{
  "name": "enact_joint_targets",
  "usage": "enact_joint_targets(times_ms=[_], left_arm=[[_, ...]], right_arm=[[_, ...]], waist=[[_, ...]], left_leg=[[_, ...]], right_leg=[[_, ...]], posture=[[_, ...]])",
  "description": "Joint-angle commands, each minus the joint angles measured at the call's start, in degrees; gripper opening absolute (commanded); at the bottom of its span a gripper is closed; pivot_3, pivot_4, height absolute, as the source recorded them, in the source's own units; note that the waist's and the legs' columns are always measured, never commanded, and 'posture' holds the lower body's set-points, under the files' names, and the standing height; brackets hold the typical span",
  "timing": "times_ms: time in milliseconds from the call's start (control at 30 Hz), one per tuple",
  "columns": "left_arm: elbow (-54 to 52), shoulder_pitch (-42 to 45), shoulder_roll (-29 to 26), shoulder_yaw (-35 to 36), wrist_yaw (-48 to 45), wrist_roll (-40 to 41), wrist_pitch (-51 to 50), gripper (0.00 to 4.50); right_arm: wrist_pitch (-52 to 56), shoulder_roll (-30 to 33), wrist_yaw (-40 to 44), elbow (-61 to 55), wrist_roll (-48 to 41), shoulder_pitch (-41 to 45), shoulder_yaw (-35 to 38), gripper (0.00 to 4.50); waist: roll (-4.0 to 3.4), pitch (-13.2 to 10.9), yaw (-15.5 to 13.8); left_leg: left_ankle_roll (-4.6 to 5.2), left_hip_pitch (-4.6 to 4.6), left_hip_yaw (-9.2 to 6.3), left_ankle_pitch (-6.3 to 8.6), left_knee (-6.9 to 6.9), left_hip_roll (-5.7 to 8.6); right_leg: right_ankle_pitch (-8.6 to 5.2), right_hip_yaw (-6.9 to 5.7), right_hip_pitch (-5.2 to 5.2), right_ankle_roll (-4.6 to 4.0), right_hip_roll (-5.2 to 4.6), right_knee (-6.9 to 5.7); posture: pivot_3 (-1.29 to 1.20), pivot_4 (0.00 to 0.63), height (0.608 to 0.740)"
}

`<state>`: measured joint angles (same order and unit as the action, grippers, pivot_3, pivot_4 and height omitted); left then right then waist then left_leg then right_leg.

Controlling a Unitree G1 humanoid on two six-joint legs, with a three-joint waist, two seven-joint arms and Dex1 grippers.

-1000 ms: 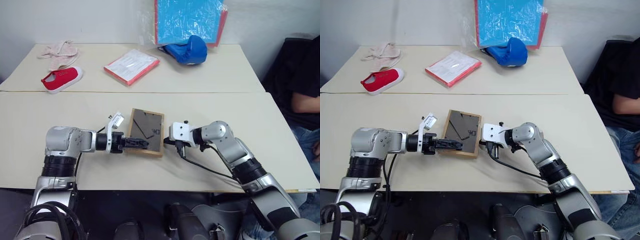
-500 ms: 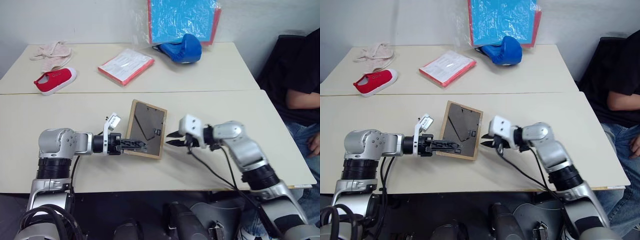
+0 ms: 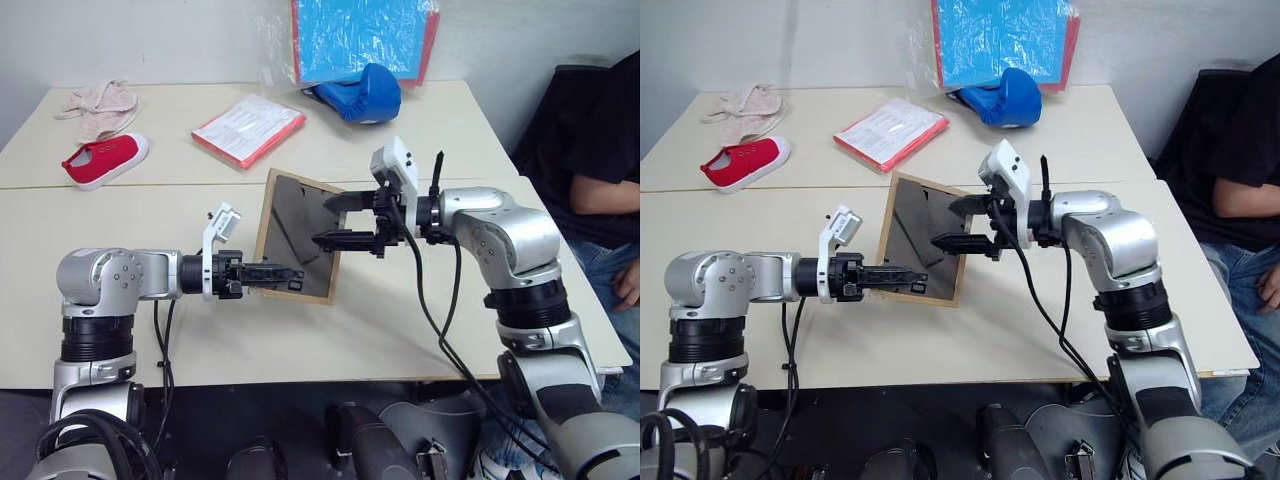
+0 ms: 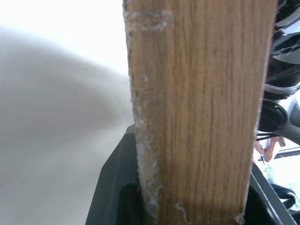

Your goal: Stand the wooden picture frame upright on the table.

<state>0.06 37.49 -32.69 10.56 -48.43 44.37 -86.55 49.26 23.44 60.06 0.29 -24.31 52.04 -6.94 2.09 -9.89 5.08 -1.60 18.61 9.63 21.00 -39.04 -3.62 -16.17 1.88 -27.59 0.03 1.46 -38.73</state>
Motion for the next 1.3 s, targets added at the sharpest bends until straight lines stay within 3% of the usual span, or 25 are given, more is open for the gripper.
enact_joint_targets(times_ms=[33,300,533,633,733,867,933,1100,1233,1300], left_arm=[[-3.55,1.51,-0.56,1.0,-1.57,3.61,1.39,1.21],[-2.31,0.78,-2.22,-1.65,-1.59,2.75,4.44,1.21],[-0.37,2.27,-2.68,-1.84,-1.32,2.84,4.92,1.21],[-0.08,2.64,-2.91,-1.93,-1.26,3.14,4.61,1.21],[-0.53,2.72,-3.4,-2.26,-1.46,3.5,4.04,1.21],[-0.85,3.7,-3.11,-1.6,-1.4,4.77,2.19,1.21],[-1.0,4.11,-3.12,-1.51,-1.46,5.43,1.34,1.21],[-1.33,4.83,-3.49,-1.99,-1.77,6.56,0.14,1.21],[-1.24,5.13,-3.94,-2.2,-1.77,6.97,-0.15,1.21],[-0.95,5.39,-4.06,-1.71,-1.63,7.17,-0.36,1.21]], right_arm=[[1.6,-0.46,1.43,-4.55,-3.74,1.02,-0.76,4.5],[6.91,2.4,0.93,-12.92,-11.56,-0.77,1.92,4.5],[4.69,14.36,1.68,-15.36,-10.47,-6.33,5.88,4.5],[-10.32,20.27,3.58,-14.52,-1.85,-11.11,3.92,4.5],[-43.16,23.6,2.32,-9.26,14.94,-16.94,-0.71,4.5],[-93.92,20.67,-22.47,8.51,44.03,-13.6,-5.65,4.5],[-104.77,18.96,-34.31,15.01,55.41,-9.7,-6.89,4.5],[-110.43,14.65,-60.91,25.05,75.01,-1.49,-9.36,4.5],[-109.13,12.6,-74.04,30.28,83.59,3.4,-12.99,4.5],[-108.76,12.35,-80.4,32.32,88.07,5.22,-15.84,3.94]], waist=[[0.0,0.0,0.01],[-0.01,0.0,-0.08],[0.0,0.0,-0.32],[0.01,-0.01,-0.26],[0.04,-0.03,-0.06],[0.15,-0.12,0.65],[0.16,-0.15,1.08],[0.16,-0.16,1.47],[0.16,-0.16,1.47],[0.16,-0.16,1.55]], left_leg=[[0.0,0.01,0.0,0.0,0.0,0.0],[-0.01,0.01,-0.02,0.0,-0.01,-0.01],[0.05,0.22,-0.16,0.02,0.0,0.01],[0.08,0.3,-0.23,0.03,0.0,0.01],[0.08,0.35,-0.26,0.03,0.03,0.03],[0.09,0.34,-0.2,-0.02,0.01,0.04],[0.08,0.35,-0.17,-0.03,-0.01,0.04],[-0.04,0.26,-0.12,-0.08,0.02,0.02],[-0.07,0.2,-0.1,-0.1,0.01,0.02],[-0.07,0.13,-0.03,-0.1,-0.01,0.02]], right_leg=[[0.0,0.0,-0.01,0.0,0.0,0.0],[0.0,-0.01,0.0,0.0,0.0,0.0],[0.02,-0.08,-0.05,0.04,0.0,0.22],[0.04,-0.12,-0.05,0.08,0.0,0.33],[0.06,-0.12,-0.05,0.14,0.03,0.44],[0.08,-0.04,-0.04,0.19,0.05,0.5],[0.09,0.0,-0.08,0.19,0.05,0.45],[0.04,0.05,-0.16,0.08,0.05,0.13],[0.01,0.06,-0.15,0.03,0.05,0.04],[0.01,0.12,-0.13,0.03,0.05,-0.01]], posture=[[0.0,0.15,0.74],[0.0,0.15,0.74],[0.0,0.15,0.74],[0.0,0.15,0.74],[0.0,0.15,0.74],[0.0,0.15,0.74],[0.0,0.15,0.74],[0.0,0.15,0.74],[0.0,0.15,0.74],[0.0,0.15,0.74]])
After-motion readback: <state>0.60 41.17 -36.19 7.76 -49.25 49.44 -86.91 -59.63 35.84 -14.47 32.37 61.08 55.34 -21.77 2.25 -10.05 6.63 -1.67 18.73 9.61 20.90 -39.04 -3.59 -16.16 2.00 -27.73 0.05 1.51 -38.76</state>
